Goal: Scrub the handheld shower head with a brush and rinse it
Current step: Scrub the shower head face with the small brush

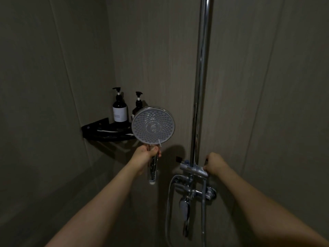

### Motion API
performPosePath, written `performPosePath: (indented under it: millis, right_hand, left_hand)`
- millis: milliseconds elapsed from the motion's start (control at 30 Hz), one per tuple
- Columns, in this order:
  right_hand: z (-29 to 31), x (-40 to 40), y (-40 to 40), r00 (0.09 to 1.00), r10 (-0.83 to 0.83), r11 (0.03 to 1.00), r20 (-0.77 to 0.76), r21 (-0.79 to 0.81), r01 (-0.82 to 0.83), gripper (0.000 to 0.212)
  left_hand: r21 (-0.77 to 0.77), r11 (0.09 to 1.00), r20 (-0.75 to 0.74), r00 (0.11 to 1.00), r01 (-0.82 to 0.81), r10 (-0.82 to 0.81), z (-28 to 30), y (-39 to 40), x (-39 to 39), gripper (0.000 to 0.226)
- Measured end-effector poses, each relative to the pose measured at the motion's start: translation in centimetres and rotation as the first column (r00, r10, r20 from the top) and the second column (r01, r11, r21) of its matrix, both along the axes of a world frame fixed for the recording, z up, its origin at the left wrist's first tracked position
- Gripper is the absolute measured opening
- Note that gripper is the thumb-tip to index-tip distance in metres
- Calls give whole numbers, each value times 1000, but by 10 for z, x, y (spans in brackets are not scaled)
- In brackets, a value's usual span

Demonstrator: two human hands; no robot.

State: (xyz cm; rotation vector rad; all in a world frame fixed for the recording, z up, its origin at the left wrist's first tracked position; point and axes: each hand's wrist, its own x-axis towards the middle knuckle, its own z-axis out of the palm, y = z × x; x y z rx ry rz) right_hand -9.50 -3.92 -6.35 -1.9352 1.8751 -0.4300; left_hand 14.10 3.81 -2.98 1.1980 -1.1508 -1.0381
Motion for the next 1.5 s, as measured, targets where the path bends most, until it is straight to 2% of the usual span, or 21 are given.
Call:
performPosePath:
  millis: [133,433,767,967,1067,1200,1333,1500]
  right_hand:
    - [7,-6,-7,996,80,997,-43,22,-79,20]
    - [-10,-4,-3,996,45,999,-79,6,-44,27]
    - [-37,-1,1,988,-84,996,130,-5,85,27]
    - [-49,2,13,976,-135,978,169,-134,159,28]
    - [-54,0,19,964,-122,962,236,-213,174,24]
    - [-52,-1,25,969,-110,958,223,-236,163,21]
    - [-47,-4,27,984,-71,977,161,-189,101,22]
    - [-36,-1,31,999,-5,990,-41,-144,-1,25]
  left_hand:
    - [-9,1000,2,1000,-20,20,-2,2,5,24]
    - [19,999,-84,996,-30,31,-9,-3,13,23]
    - [38,999,-144,989,-11,16,-12,-11,6,20]
    - [49,999,-130,992,6,0,-16,-12,1,20]
    - [42,999,-134,991,5,1,-17,-12,1,21]
    - [44,999,-175,985,13,-5,-20,-13,3,22]
    - [50,999,-203,979,17,-7,-21,-13,7,20]
    - [54,998,-158,987,13,-4,-20,-12,13,18]
